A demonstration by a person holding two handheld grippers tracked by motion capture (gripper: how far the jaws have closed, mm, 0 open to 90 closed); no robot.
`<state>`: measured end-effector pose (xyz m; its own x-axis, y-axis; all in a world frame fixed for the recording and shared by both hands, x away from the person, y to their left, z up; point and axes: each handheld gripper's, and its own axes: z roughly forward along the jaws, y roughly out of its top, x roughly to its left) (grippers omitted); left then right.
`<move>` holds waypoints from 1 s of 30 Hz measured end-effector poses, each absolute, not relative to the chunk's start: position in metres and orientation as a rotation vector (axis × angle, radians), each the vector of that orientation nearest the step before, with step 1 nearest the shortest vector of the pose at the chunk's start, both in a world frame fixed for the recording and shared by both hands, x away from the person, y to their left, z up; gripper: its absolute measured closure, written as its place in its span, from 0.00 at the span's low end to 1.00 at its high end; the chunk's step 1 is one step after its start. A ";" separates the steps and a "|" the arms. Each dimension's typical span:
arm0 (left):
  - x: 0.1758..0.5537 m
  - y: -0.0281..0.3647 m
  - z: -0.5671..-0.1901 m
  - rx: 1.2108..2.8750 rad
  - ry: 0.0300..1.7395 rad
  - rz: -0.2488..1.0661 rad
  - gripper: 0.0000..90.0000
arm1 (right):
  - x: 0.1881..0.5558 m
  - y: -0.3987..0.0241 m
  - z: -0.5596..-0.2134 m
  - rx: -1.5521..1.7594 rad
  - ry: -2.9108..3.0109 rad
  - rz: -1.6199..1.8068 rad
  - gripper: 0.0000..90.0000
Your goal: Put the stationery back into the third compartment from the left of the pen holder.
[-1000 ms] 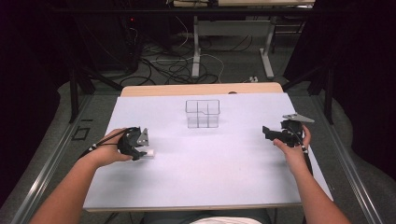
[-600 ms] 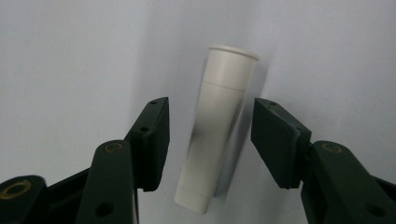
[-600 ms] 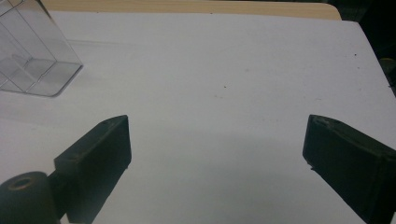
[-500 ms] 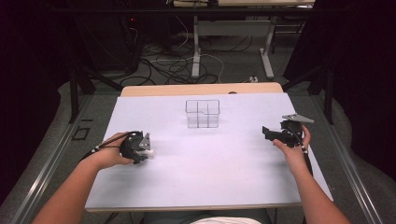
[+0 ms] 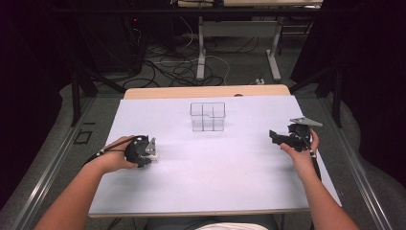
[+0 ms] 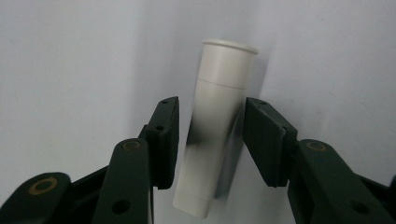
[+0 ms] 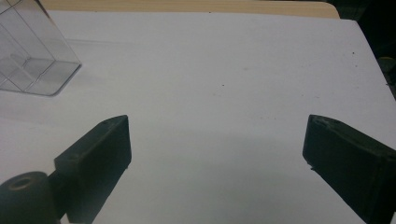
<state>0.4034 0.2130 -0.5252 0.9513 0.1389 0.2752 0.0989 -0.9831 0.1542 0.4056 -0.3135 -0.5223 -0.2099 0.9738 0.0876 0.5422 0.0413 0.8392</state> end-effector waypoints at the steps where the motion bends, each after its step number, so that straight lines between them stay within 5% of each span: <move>1: 0.404 0.213 -0.526 2.972 0.175 0.435 0.64 | 0.406 -0.313 -0.522 1.527 1.801 1.069 0.08; 17: 0.403 0.211 -0.527 3.013 0.101 0.459 0.74 | 0.405 -0.314 -0.523 1.525 1.799 1.069 0.09; 30: 0.404 0.214 -0.524 2.991 0.198 0.442 0.76 | 0.405 -0.314 -0.524 1.530 1.799 1.070 0.09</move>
<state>0.4038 0.2139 -0.5240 0.9490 0.1450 0.2801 0.1126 -0.9853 0.1285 0.4055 -0.3140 -0.5238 -0.2075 0.9741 0.0896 0.5434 0.0386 0.8386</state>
